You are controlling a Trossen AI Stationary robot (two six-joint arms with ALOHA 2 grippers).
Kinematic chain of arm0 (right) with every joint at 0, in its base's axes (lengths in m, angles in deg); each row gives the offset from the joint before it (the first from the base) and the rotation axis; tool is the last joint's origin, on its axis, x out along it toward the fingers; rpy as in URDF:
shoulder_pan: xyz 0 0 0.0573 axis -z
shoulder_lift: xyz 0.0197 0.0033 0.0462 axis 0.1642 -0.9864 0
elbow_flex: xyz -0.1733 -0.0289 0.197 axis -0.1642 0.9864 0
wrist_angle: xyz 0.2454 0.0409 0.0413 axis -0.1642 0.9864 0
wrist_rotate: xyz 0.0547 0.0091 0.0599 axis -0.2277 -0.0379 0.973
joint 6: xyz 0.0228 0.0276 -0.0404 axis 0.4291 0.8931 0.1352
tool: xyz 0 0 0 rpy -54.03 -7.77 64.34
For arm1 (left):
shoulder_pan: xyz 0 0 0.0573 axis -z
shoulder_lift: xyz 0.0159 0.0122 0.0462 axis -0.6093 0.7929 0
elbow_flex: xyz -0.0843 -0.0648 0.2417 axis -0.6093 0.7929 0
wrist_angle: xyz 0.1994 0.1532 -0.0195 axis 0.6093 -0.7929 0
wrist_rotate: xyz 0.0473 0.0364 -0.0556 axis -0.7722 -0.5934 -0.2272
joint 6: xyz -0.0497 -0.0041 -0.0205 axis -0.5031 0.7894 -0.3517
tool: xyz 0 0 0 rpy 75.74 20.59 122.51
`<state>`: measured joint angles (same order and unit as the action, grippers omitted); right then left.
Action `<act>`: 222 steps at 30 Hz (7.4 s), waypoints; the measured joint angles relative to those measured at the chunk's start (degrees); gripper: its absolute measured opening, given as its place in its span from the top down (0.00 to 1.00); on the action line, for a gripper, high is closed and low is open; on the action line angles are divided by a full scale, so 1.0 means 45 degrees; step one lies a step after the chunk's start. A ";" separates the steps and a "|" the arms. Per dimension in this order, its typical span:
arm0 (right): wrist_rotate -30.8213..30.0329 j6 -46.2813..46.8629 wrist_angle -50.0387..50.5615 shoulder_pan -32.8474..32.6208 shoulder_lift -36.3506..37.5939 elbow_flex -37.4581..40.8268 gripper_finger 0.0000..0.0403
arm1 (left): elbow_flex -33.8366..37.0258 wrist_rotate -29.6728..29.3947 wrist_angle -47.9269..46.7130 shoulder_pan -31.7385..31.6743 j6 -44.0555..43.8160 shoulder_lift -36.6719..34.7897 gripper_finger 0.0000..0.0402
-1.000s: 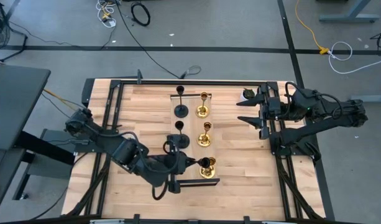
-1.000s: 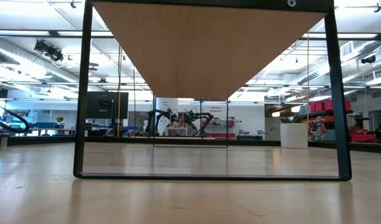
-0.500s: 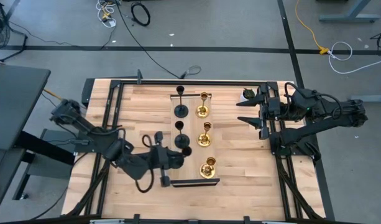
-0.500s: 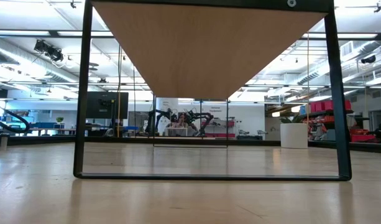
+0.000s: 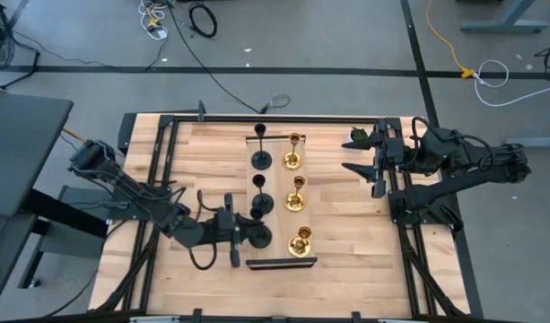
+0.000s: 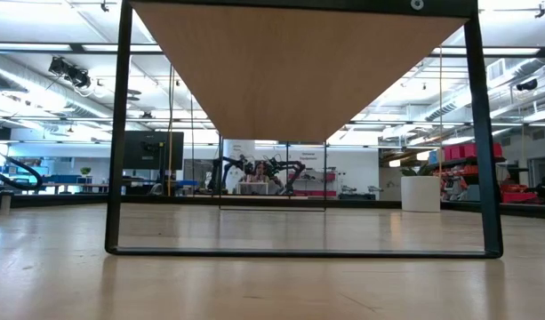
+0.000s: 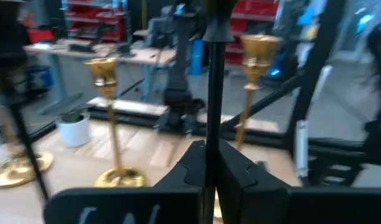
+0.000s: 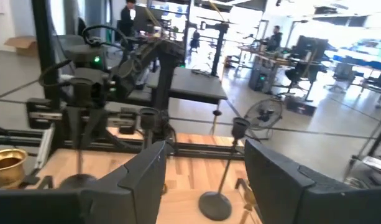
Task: Pick & Place candle stick holders
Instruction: Put the black candle holder on the shelf aligned with the golden candle holders, then return to Home Position
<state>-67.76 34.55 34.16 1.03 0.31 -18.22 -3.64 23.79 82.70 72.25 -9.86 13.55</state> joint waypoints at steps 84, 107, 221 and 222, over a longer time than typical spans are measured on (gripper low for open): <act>-0.0115 -0.0148 0.0359 -0.0005 -0.0015 0.0000 0.47 | 0.1823 0.0565 0.2559 0.0271 0.1171 0.0089 0.49; -0.0493 0.0387 -0.0236 0.0259 0.0867 0.2478 0.47 | 0.1828 -0.4236 -0.6399 0.1012 -0.2486 -0.3569 0.50; 0.2566 0.1791 -1.0189 0.3687 1.0661 1.3600 0.47 | 1.1399 -0.2502 -0.1782 -0.3607 -0.0716 -1.7656 0.67; 0.2566 0.1791 -1.0189 0.3687 1.0661 1.3605 0.47 | 1.1401 -0.2505 -0.1787 -0.3607 -0.0716 -1.7656 0.67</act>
<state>-56.21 42.62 -11.69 17.62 48.29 43.00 47.67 12.52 74.66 56.02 -13.08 -65.90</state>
